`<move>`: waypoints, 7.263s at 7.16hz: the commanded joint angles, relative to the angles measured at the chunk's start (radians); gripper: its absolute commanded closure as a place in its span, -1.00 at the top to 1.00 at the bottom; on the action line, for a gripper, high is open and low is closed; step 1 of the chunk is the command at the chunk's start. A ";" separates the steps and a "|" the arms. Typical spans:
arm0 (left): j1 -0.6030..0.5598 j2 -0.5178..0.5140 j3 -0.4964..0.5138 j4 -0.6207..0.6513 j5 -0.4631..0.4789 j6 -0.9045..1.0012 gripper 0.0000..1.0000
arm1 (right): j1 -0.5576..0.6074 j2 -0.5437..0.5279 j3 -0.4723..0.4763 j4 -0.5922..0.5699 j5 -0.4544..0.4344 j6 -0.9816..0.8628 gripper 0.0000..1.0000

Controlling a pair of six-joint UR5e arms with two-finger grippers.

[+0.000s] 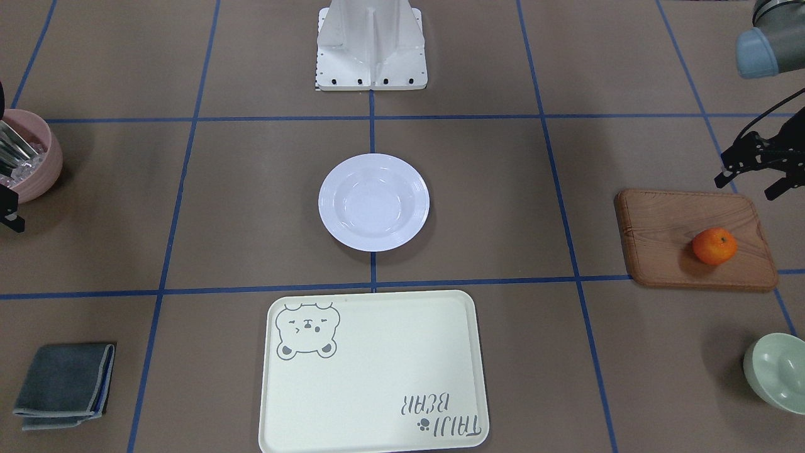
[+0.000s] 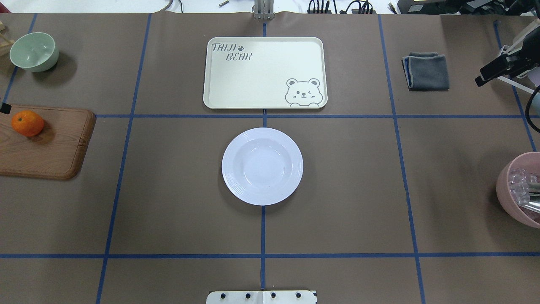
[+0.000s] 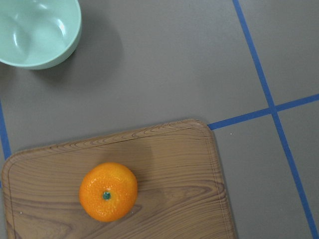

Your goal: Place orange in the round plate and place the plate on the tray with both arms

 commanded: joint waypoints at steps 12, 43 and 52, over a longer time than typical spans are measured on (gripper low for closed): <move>0.038 -0.045 0.066 0.088 0.059 0.078 0.96 | -0.006 -0.018 -0.016 0.003 -0.030 0.064 1.00; 0.176 -0.309 0.340 0.063 0.026 -0.227 -1.00 | -0.128 -0.018 0.002 0.003 -0.062 0.128 1.00; 0.719 -0.831 0.293 0.253 0.344 -1.021 -1.00 | -0.164 0.011 -0.015 0.002 -0.065 0.133 1.00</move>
